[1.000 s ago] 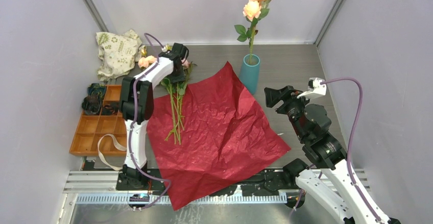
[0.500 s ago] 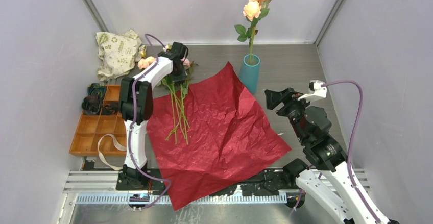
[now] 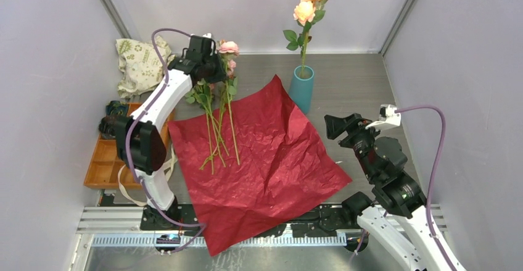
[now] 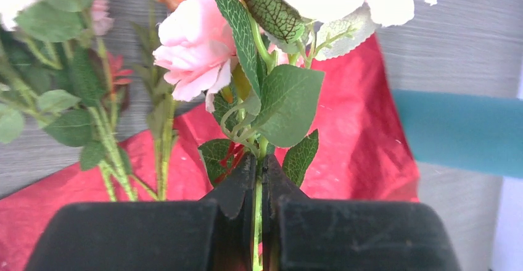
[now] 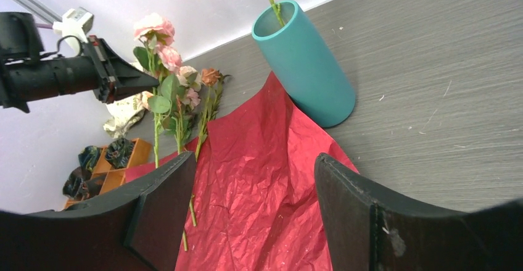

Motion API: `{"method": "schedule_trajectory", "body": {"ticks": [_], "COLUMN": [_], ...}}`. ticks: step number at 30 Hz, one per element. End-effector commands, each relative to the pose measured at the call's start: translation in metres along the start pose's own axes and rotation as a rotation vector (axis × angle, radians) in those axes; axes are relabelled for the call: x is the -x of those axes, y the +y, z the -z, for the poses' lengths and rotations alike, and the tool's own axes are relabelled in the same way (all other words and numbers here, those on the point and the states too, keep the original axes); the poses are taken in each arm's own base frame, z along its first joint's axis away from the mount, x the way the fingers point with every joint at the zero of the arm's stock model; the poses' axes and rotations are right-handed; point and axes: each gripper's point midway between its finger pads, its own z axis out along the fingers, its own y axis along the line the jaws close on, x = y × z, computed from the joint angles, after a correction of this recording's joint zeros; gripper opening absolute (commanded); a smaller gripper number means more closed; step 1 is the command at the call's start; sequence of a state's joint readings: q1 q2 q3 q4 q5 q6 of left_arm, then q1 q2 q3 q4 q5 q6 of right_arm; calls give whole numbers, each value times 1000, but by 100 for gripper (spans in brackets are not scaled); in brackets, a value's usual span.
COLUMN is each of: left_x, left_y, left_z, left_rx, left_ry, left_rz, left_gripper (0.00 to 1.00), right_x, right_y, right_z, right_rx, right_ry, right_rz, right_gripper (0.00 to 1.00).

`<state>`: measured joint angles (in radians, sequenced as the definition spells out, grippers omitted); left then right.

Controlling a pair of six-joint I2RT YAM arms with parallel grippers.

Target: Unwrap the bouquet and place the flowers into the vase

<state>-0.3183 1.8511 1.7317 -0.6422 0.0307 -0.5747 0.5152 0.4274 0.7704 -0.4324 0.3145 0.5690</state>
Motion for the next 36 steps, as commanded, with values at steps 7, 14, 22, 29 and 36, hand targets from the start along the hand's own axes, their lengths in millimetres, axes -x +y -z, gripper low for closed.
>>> {"method": "schedule_trajectory", "body": {"ticks": [7,14,22,29,36], "left_x": [15,48,90,123,148], "left_y": [-119,-207,-261,-290,-320], "left_z": [81,198,293,338,336], "left_rx": [-525,-701,-856,-957,-995], "left_ry": [-262,-578,-888,-1073,-1163], "left_rz": [-206,-409,-354,-295,-259], "left_gripper": [0,0,0,1,2], "right_x": [22,34,34,40,37], "right_y": [3,3,2,-5,-2], "right_z": [24,41,56,65,57], "right_rx": [12,23,38,24,35], "right_ry": [-43,-77,-63,-96,-98], "right_rz": [-42,-66,-88,-83,-76], "right_gripper": [75,75,75,75,76]}}
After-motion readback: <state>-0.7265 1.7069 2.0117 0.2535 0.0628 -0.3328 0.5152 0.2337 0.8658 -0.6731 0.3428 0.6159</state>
